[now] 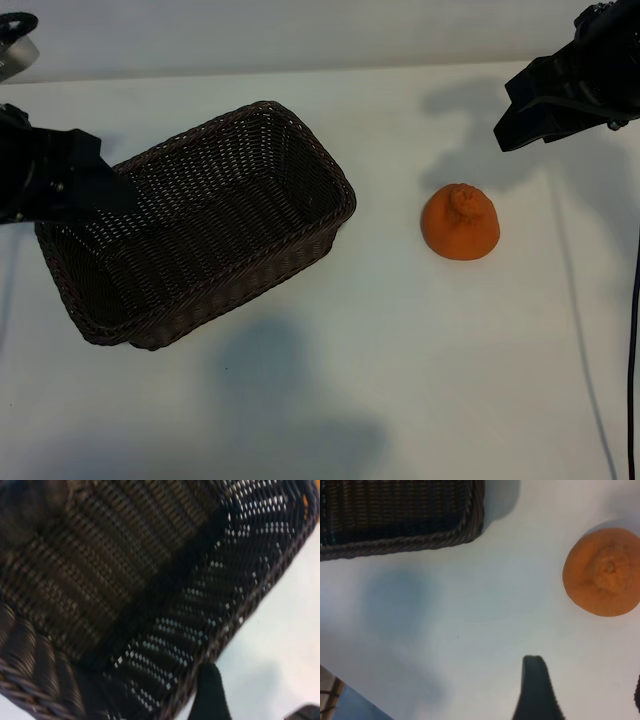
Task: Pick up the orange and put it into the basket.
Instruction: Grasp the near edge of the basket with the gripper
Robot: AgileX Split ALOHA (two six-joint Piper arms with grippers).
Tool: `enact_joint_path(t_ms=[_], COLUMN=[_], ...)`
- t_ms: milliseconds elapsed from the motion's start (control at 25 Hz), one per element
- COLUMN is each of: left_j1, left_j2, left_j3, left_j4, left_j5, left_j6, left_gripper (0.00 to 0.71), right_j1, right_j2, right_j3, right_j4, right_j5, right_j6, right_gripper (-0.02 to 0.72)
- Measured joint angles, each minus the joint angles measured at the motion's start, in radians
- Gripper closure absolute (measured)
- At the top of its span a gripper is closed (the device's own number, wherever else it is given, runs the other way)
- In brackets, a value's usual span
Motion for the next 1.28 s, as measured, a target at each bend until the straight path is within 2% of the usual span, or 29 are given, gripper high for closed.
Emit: enact_joint_path(t_ms=[200, 1280], left_j1=[0.000, 0.000], left_j2=[0.000, -0.041], left_j3=[0.000, 0.000], left_j4=[0.030, 0.078], left_j5=[-0.043, -0.068], left_j6=[0.000, 0.035], left_gripper=[0.150, 0.150], right_j1=[0.000, 0.000], right_j2=[0.000, 0.000], right_j3=[0.000, 0.000], right_j4=[0.000, 0.000], right_j5=[0.000, -0.005], right_j6=[0.000, 0.000], right_gripper=[0.244, 0.244])
